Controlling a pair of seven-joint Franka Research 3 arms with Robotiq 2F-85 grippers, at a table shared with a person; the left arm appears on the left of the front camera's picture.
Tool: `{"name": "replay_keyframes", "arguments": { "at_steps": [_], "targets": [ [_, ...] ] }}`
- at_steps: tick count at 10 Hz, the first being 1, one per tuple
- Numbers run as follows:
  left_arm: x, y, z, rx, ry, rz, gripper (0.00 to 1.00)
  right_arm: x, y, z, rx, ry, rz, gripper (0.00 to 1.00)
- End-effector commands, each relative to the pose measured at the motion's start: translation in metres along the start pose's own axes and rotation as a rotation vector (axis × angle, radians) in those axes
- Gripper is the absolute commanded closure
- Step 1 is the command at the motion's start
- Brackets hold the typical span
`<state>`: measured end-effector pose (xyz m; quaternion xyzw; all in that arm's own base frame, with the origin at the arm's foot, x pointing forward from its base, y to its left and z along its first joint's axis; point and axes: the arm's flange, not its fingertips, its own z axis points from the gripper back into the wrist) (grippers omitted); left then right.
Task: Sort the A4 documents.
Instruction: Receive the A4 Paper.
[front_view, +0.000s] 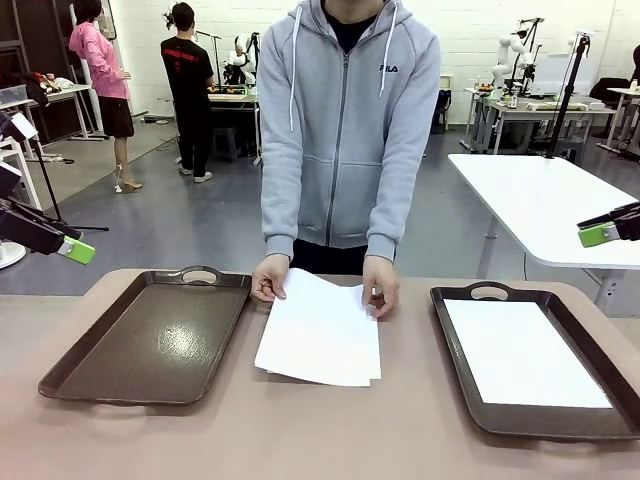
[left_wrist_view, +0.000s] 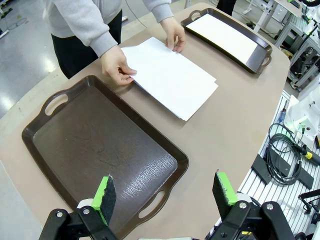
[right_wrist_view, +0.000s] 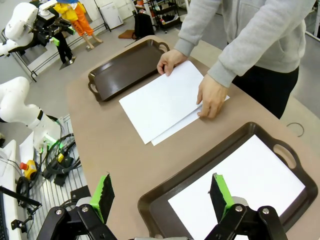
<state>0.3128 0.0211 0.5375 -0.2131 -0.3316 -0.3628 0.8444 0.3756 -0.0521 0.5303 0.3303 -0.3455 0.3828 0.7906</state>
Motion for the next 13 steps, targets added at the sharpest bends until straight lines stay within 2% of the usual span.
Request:
{"name": "replay_keyframes", "arguments": {
  "at_steps": [1,13],
  "targets": [
    [-0.0015,0.0023,-0.0004,-0.016,-0.015,-0.018,0.00,0.0010,0.0008,-0.0010,0.003,0.000,0.004,0.00],
    [-0.0015,0.0023,-0.0004,-0.016,-0.015,-0.018,0.00,0.0010,0.0008,-0.0010,0.003,0.000,0.004,0.00]
  ]
}}
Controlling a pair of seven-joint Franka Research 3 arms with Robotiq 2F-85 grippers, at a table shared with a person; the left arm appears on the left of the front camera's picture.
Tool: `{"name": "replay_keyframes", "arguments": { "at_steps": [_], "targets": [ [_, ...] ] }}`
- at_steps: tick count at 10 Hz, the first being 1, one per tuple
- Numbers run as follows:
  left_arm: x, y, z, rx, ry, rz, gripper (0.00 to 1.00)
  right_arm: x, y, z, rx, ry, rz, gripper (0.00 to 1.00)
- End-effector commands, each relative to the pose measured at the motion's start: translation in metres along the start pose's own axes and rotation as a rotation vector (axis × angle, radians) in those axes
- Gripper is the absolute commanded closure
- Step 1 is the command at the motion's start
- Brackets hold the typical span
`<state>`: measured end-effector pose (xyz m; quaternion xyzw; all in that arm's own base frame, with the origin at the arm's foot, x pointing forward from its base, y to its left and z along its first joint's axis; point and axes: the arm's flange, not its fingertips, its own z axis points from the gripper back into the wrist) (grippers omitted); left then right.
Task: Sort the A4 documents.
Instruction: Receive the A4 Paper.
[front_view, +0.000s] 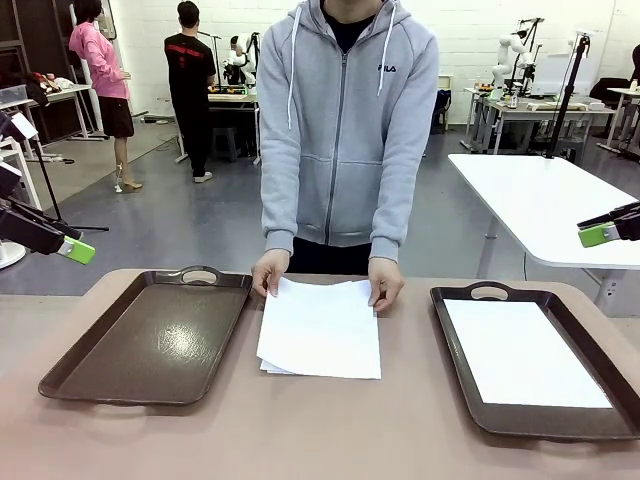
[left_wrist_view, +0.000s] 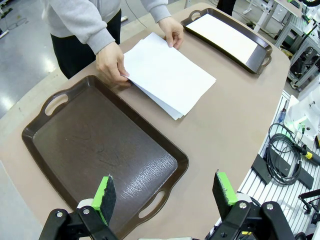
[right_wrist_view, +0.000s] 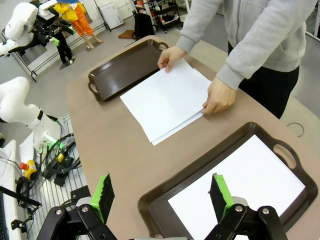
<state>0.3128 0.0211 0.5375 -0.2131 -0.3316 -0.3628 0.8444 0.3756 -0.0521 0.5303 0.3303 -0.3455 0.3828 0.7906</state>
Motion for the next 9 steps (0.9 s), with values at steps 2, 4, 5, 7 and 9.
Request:
{"name": "replay_keyframes", "arguments": {
  "at_steps": [2,4,5,7,9],
  "targets": [
    [-0.0015,0.0023,-0.0004,-0.016,-0.015,-0.018,0.00,0.0010,0.0008,-0.0010,0.003,0.000,0.004,0.00],
    [-0.0015,0.0023,-0.0004,-0.016,-0.015,-0.018,0.00,0.0010,0.0008,-0.0010,0.003,0.000,0.004,0.00],
    [-0.0015,0.0023,-0.0004,-0.016,-0.015,-0.018,0.00,0.0010,0.0008,-0.0010,0.003,0.000,0.004,0.00],
    [-0.0015,0.0023,-0.0004,-0.016,-0.015,-0.018,0.00,0.0010,0.0008,-0.0010,0.003,0.000,0.004,0.00],
    [-0.0015,0.0023,-0.0004,-0.016,-0.015,-0.018,0.00,0.0010,0.0008,-0.0010,0.003,0.000,0.004,0.00]
  ]
}}
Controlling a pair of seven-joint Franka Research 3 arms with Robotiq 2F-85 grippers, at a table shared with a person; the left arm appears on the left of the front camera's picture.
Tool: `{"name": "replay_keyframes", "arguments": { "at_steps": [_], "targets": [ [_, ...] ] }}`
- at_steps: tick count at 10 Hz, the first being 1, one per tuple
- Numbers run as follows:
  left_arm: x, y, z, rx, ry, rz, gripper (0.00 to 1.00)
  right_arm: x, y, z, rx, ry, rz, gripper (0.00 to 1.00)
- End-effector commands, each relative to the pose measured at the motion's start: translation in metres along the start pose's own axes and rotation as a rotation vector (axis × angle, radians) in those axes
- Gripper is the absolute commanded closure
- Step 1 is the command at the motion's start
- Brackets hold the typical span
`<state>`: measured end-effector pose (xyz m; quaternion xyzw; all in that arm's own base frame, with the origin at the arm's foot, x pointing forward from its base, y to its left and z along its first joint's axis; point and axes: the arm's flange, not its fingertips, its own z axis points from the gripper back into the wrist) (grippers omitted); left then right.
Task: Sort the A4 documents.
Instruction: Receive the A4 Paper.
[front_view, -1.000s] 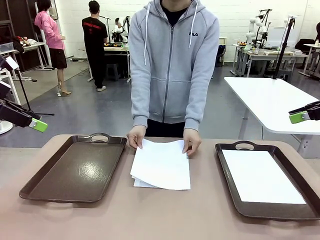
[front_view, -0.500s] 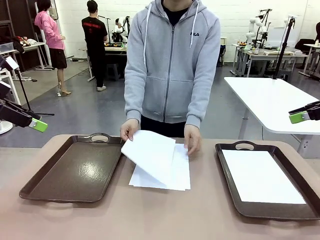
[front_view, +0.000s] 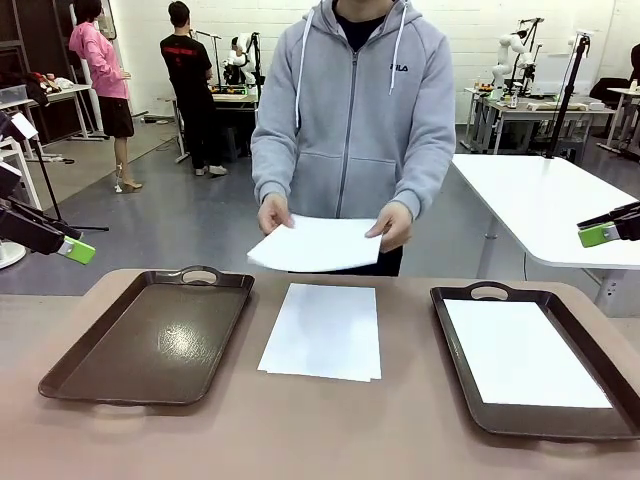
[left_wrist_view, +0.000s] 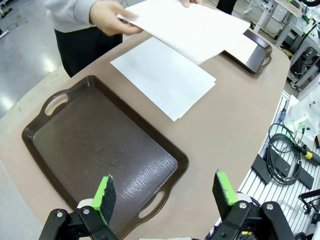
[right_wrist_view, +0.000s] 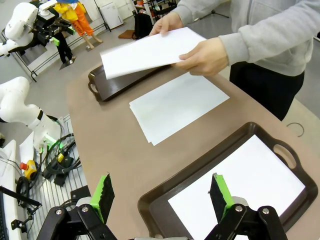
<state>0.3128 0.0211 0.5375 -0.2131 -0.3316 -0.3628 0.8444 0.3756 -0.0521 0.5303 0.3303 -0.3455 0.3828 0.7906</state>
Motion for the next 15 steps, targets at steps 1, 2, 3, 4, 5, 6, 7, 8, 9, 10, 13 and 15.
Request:
{"name": "replay_keyframes", "arguments": {
  "at_steps": [1,2,3,4,5,6,7,8,9,10,13,15],
  "targets": [
    [-0.0015,0.0023,-0.0004,-0.016,-0.015,-0.018,0.00,0.0010,0.0008,-0.0010,0.003,0.000,0.004,0.00],
    [-0.0015,0.0023,-0.0004,-0.016,-0.015,-0.018,0.00,0.0010,0.0008,-0.0010,0.003,0.000,0.004,0.00],
    [-0.0015,0.0023,-0.0004,-0.016,-0.015,-0.018,0.00,0.0010,0.0008,-0.0010,0.003,0.000,0.004,0.00],
    [-0.0015,0.0023,-0.0004,-0.016,-0.015,-0.018,0.00,0.0010,0.0008,-0.0010,0.003,0.000,0.004,0.00],
    [-0.0015,0.0023,-0.0004,-0.016,-0.015,-0.018,0.00,0.0010,0.0008,-0.0010,0.003,0.000,0.004,0.00],
    [-0.0015,0.0023,-0.0004,-0.016,-0.015,-0.018,0.00,0.0010,0.0008,-0.0010,0.003,0.000,0.004,0.00],
    [-0.0015,0.0023,-0.0004,-0.016,-0.015,-0.018,0.00,0.0010,0.0008,-0.0010,0.003,0.000,0.004,0.00],
    [-0.0015,0.0023,-0.0004,-0.016,-0.015,-0.018,0.00,0.0010,0.0008,-0.0010,0.003,0.000,0.004,0.00],
    [-0.0015,0.0023,-0.0004,-0.016,-0.015,-0.018,0.00,0.0010,0.0008,-0.0010,0.003,0.000,0.004,0.00],
    [-0.0015,0.0023,-0.0004,-0.016,-0.015,-0.018,0.00,0.0010,0.0008,-0.0010,0.003,0.000,0.004,0.00],
    [-0.0015,0.0023,-0.0004,-0.016,-0.015,-0.018,0.00,0.0010,0.0008,-0.0010,0.003,0.000,0.004,0.00],
    [-0.0015,0.0023,-0.0004,-0.016,-0.015,-0.018,0.00,0.0010,0.0008,-0.0010,0.003,0.000,0.004,0.00]
  ]
}}
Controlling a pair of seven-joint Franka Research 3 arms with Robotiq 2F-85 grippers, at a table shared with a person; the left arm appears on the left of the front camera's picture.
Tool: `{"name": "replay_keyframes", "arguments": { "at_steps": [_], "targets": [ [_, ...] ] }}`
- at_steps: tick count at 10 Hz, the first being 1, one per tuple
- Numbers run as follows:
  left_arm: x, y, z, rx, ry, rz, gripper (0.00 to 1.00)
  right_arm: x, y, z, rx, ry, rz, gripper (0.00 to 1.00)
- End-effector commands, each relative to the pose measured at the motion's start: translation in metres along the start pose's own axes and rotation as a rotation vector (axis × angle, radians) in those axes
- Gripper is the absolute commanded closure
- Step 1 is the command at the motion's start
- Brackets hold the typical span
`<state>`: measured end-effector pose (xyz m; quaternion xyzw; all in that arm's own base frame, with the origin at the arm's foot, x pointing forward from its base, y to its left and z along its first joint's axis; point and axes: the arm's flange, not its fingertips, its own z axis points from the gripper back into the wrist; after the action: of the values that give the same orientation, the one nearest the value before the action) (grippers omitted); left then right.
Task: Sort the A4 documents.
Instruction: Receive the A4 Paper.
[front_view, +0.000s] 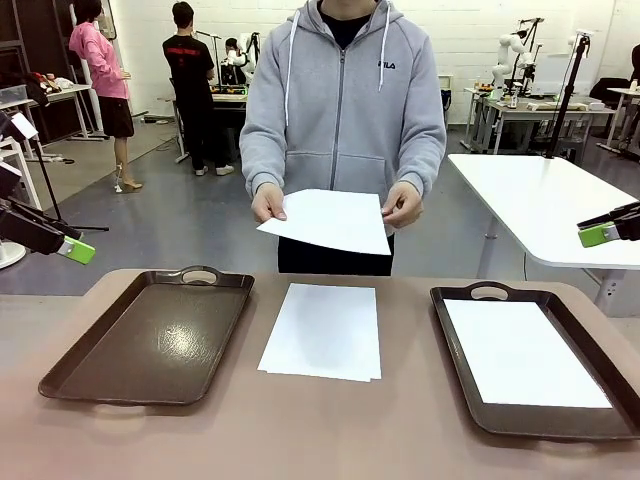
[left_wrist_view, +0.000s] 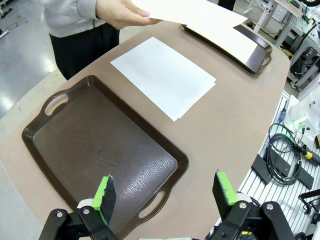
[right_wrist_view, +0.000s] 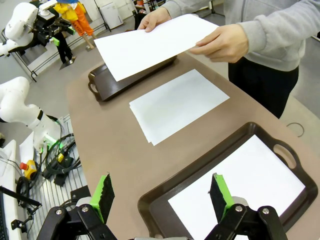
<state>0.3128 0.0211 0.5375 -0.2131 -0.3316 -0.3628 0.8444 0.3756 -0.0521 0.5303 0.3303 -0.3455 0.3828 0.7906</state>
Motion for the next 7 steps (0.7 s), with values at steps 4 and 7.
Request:
{"name": "replay_keyframes", "arguments": {
  "at_steps": [4,7],
  "targets": [
    [-0.0015,0.0023,-0.0004,-0.016,-0.015,-0.018,0.00,0.0010,0.0008,-0.0010,0.003,0.000,0.004,0.00],
    [-0.0015,0.0023,-0.0004,-0.016,-0.015,-0.018,0.00,0.0010,0.0008,-0.0010,0.003,0.000,0.004,0.00]
  ]
}}
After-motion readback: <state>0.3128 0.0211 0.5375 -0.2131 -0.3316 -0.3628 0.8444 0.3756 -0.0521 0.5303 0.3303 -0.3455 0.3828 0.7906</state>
